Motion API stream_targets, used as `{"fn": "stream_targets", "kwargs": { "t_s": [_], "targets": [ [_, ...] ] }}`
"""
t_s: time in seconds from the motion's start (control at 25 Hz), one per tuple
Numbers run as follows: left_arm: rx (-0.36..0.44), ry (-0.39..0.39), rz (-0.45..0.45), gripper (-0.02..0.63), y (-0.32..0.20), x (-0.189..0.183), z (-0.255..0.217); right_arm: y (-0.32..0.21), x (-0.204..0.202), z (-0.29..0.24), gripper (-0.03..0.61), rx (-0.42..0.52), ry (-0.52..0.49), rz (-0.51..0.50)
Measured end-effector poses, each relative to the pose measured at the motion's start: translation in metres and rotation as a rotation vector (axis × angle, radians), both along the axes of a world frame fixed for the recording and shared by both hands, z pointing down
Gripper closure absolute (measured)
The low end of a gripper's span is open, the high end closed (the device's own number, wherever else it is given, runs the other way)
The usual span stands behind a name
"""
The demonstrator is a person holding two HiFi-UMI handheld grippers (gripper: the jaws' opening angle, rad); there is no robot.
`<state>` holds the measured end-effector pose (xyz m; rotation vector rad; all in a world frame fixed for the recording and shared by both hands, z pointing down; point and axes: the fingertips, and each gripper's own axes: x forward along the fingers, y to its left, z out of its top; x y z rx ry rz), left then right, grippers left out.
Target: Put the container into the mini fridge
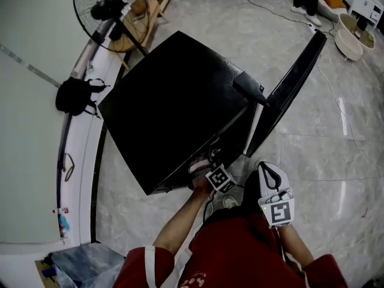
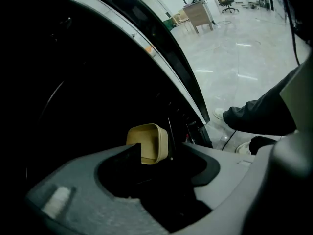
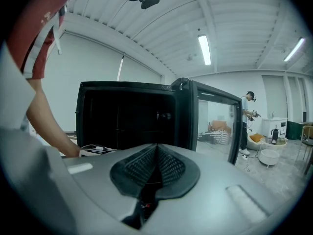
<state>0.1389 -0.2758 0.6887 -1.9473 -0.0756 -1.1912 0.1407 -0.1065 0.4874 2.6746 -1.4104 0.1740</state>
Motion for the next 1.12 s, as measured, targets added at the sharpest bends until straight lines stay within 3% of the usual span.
{"fn": "stream_targets", "kwargs": {
  "t_s": [0.2,0.6,0.88,1.12],
  "targets": [
    [-0.080,0.054,-0.011,0.376,0.025,-0.030,-0.018,0.000,-0.003,-0.009,0.578,-0.006,0.021,-0.011],
    [-0.302,0.263,-0.173,0.377,0.048,-0.081,-0.087,-0.011,-0.020,-0.024,0.578,0.008,0.054,-0.058],
    [-0.497,0.524,-0.250,0.379,0.056,-0.105,-0.148,-0.024,-0.032,-0.041,0.578,0.032,0.074,-0.108],
    [-0.527,0.798,-0.329,0.380,0.035,-0.132,-0.204,-0.028,-0.036,-0.057,0.578,0.073,0.079,-0.126]
  ]
}}
